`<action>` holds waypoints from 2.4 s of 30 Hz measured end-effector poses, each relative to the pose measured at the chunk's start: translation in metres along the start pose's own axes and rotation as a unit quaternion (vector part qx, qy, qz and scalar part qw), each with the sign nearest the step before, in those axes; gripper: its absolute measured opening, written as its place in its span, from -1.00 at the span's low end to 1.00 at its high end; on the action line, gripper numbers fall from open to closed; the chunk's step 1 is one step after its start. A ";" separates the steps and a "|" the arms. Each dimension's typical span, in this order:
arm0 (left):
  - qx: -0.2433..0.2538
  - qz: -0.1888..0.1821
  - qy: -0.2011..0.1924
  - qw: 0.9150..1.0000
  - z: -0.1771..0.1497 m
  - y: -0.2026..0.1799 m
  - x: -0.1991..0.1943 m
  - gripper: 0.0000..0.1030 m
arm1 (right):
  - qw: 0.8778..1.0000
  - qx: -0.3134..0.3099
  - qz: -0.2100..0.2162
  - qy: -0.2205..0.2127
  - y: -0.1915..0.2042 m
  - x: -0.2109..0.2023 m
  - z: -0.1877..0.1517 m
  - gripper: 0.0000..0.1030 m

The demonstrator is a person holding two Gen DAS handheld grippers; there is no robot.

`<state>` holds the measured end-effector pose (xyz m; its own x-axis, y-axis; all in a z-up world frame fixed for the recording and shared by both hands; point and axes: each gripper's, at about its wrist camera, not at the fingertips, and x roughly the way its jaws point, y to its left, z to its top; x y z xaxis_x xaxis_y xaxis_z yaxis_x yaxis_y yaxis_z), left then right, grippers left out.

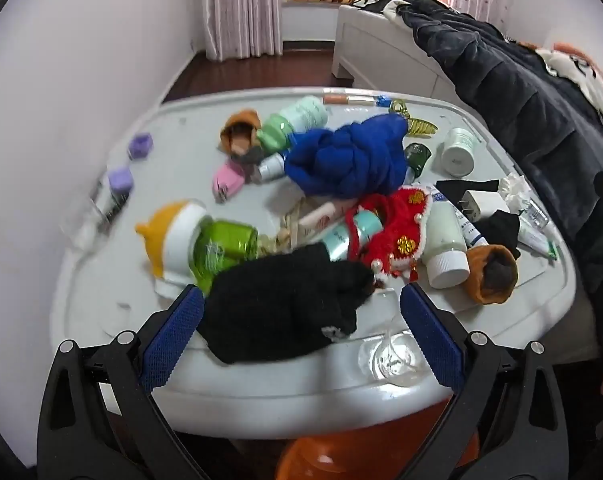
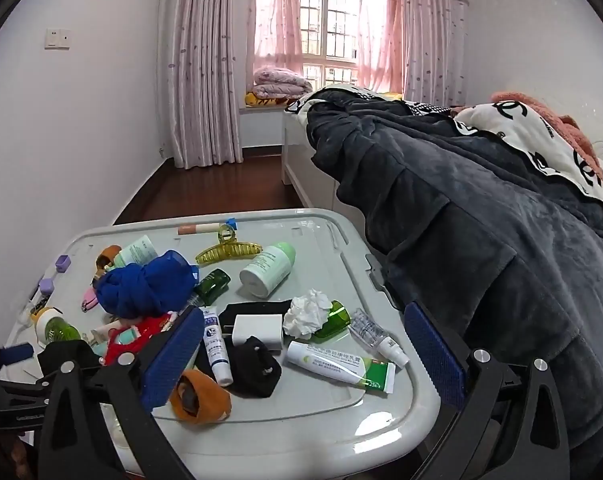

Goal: Collect trash

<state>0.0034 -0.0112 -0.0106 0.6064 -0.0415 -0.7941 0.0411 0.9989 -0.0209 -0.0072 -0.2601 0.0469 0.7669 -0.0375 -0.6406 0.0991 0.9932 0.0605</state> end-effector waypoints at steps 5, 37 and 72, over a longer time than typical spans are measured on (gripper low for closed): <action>0.013 0.031 -0.017 0.999 0.026 -0.018 -0.012 0.87 | 1.000 -0.002 0.007 -0.006 0.005 -0.002 0.006 0.92; -0.004 0.061 -0.013 0.998 0.039 -0.028 0.016 0.87 | 0.999 -0.045 0.008 -0.008 0.023 0.004 -0.001 0.92; -0.022 0.068 -0.019 0.997 0.044 -0.020 0.011 0.87 | 0.997 -0.065 0.042 -0.026 0.037 0.003 0.032 0.92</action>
<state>0.0437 -0.0322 0.0078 0.6332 0.0948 -0.7681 -0.0785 0.9952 0.0581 0.0194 -0.2267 0.0715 0.8011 0.0448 -0.5969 -0.0475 0.9988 0.0112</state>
